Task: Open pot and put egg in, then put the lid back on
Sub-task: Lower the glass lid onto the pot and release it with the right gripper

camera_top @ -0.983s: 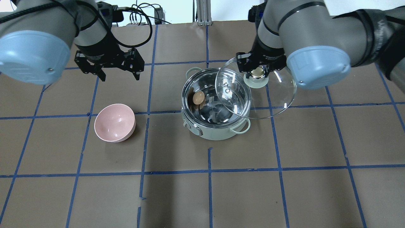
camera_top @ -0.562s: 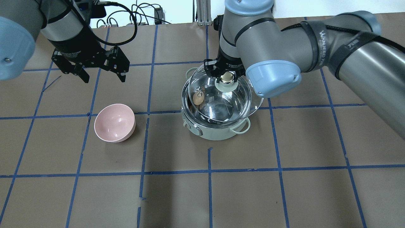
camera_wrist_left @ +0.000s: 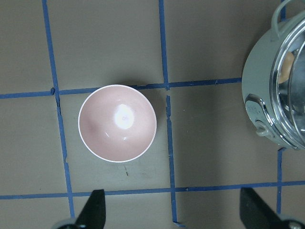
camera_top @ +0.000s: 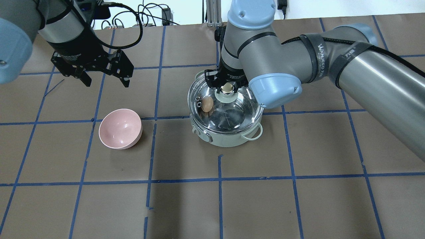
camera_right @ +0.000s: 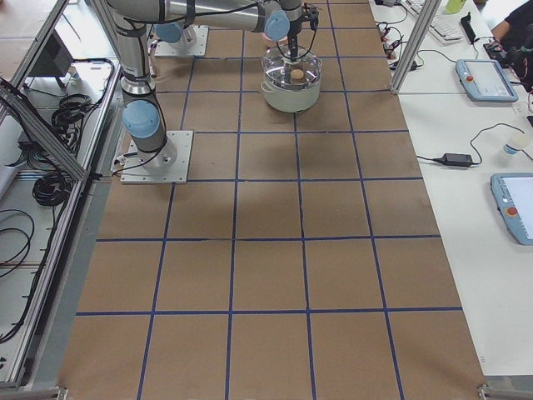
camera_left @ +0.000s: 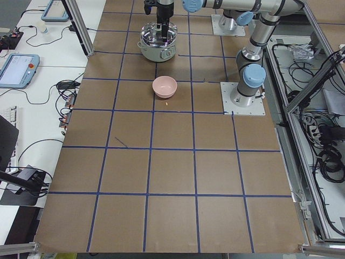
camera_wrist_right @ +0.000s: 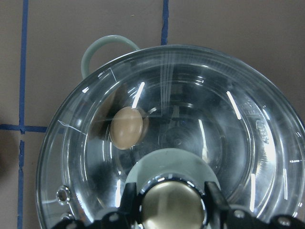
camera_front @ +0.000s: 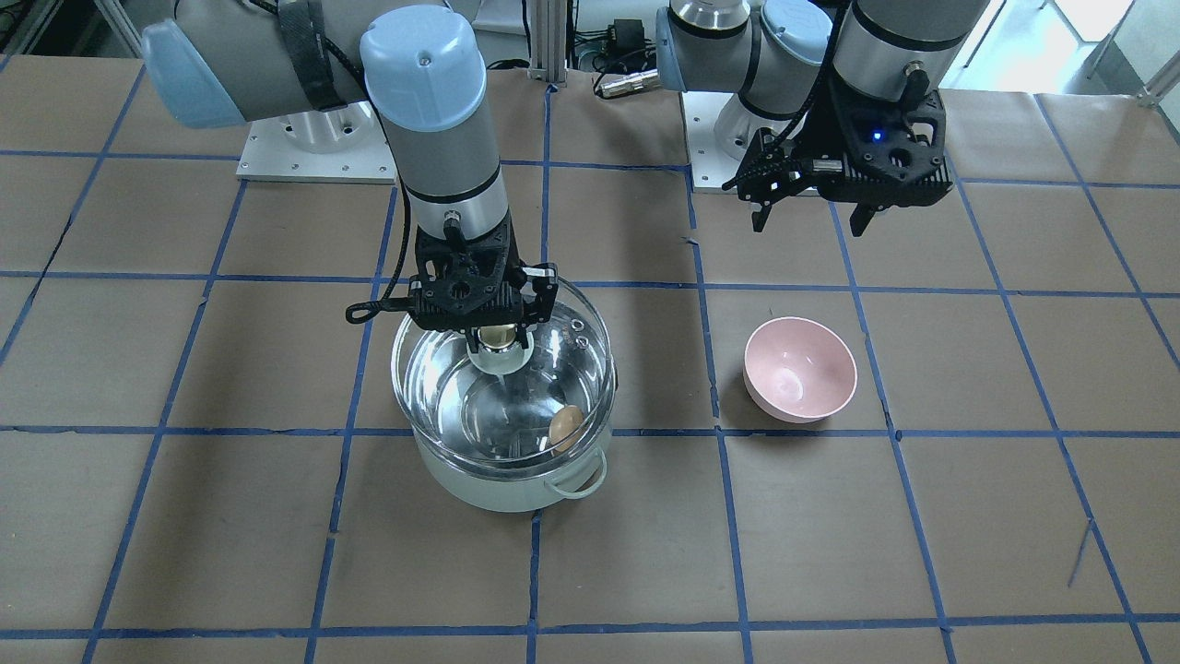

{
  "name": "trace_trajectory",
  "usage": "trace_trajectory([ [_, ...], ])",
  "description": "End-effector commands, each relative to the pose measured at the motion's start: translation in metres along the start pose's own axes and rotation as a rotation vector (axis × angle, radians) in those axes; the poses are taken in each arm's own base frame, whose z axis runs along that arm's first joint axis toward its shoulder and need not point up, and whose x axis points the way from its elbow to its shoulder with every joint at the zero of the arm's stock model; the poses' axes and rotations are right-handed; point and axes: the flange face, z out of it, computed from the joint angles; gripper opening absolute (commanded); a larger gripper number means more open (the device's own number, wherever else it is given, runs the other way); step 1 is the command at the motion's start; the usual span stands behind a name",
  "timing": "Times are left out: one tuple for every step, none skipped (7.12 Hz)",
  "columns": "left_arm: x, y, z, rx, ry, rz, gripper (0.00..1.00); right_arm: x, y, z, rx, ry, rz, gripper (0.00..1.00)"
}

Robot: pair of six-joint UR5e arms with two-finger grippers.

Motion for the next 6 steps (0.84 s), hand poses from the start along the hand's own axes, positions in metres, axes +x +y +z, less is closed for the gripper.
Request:
trace_trajectory([
  [0.0005, -0.0008, 0.0015, 0.0, 0.0, 0.003, 1.0, -0.0015, -0.0018, 0.006, -0.004, -0.011, -0.013, 0.21],
  [0.0008, -0.001, 0.0013, 0.002, 0.003, 0.002, 1.0, -0.0013, -0.0024, 0.0052, 0.0, -0.007, -0.014, 0.21],
  [0.0008, -0.0012, 0.0012, 0.003, 0.003, 0.002, 1.0, -0.0008, -0.0021, 0.0059, 0.0, -0.004, -0.014, 0.21],
  [0.0009, -0.0015, 0.0003, 0.007, 0.005, 0.0, 1.0, -0.0004, -0.0024, 0.006, 0.005, -0.001, -0.013, 0.23],
  [0.002, -0.0023, 0.0011, 0.01, 0.008, 0.001, 1.0, -0.0002, -0.0034, 0.0059, 0.009, 0.003, -0.011, 0.34],
  [0.002, -0.0023, 0.0011, 0.01, 0.008, -0.002, 1.0, -0.001, -0.0055, 0.004, 0.037, -0.005, -0.007, 0.47],
])
